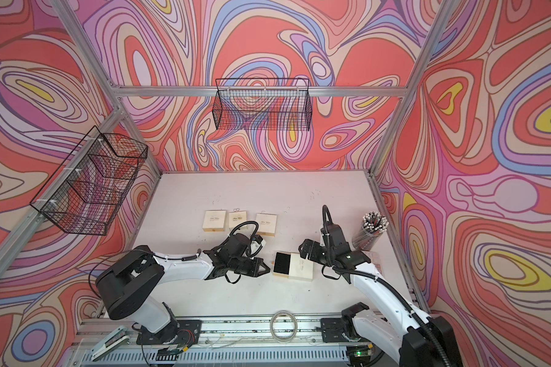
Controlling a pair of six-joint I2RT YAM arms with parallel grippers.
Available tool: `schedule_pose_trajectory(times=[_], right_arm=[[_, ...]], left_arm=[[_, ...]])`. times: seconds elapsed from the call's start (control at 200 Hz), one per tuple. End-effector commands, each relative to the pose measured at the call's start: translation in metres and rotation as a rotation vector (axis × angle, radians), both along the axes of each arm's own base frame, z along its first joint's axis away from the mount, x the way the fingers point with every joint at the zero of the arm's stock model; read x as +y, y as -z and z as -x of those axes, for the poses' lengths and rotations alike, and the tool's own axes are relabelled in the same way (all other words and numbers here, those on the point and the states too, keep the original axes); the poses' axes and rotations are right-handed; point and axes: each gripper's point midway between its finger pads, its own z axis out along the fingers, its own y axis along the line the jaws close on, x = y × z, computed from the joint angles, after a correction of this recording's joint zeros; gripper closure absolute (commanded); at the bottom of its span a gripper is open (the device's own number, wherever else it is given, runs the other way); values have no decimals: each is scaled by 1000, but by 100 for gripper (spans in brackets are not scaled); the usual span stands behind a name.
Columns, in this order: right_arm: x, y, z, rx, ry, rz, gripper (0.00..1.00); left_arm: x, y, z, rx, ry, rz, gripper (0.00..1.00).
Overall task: Take out the earrings from the drawer-style jewelry box
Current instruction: Close the drawer of the jewelry box.
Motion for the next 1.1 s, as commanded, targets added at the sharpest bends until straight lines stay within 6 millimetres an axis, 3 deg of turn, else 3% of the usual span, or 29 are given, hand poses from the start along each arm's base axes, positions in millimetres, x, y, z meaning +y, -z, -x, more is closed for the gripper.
schedule_pose_trajectory(times=[0.0,0.351,1.097], right_arm=[[4,7,7,25,15,-61,2],[18,26,7,54,22,-157,2],[30,29,-9,41,24,-186,2]], left_arm=[[-11,-3,-4,-16,27,16,100],[-27,-1,-1,-1,81,31,100],[-88,-12,-3,6,167,116,100]])
